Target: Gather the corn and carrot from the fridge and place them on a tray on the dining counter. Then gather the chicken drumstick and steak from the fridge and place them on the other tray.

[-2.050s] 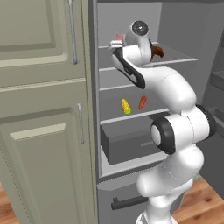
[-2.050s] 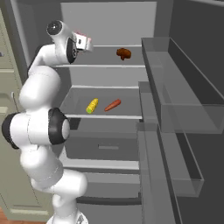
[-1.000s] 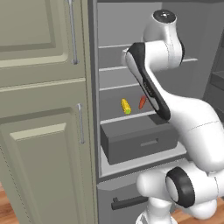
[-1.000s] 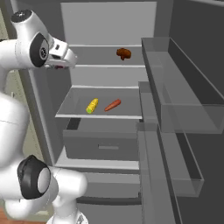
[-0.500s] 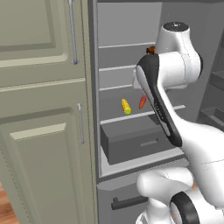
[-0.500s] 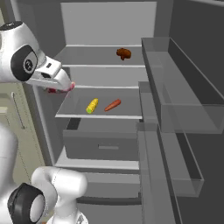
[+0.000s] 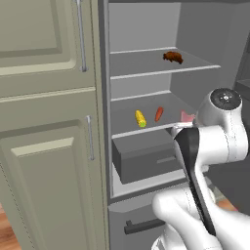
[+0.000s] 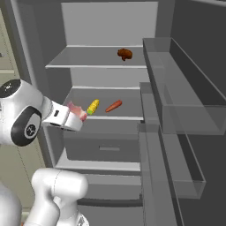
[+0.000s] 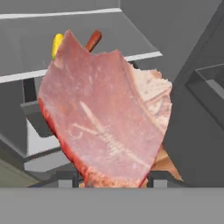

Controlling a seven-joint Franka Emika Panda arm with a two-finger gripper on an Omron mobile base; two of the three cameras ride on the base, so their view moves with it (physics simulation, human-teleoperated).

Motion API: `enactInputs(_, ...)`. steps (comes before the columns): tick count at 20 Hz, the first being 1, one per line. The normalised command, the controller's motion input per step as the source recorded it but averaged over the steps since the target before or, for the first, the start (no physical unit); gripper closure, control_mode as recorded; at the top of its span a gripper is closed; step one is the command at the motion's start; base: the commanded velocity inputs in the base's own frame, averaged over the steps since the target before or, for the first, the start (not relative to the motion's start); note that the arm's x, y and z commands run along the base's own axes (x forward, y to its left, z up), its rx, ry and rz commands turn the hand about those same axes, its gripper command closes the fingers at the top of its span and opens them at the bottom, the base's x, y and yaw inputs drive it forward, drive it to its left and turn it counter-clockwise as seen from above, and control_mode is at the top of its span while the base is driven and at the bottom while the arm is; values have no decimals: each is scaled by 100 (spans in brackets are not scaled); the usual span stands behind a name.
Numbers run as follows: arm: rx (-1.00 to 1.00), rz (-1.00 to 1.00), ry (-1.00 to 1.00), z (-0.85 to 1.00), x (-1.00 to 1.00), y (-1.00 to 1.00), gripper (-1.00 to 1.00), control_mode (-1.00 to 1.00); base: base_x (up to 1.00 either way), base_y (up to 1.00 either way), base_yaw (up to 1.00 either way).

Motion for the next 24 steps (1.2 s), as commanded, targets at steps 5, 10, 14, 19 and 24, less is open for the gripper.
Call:
enactInputs(5,-7,-5,-37,-24,0,-22,100,-100,0,0,0)
enactInputs(10,3,-1,-38,-2,0,-7,100,-100,0,0,0)
enactInputs(14,2,-3,5,0,0,0,100,-100,0,0,0)
enactInputs(19,0,0,4,-5,0,0,100,-100,0,0,0)
enactInputs(24,0,0,0,-2,0,0,100,-100,0,0,0)
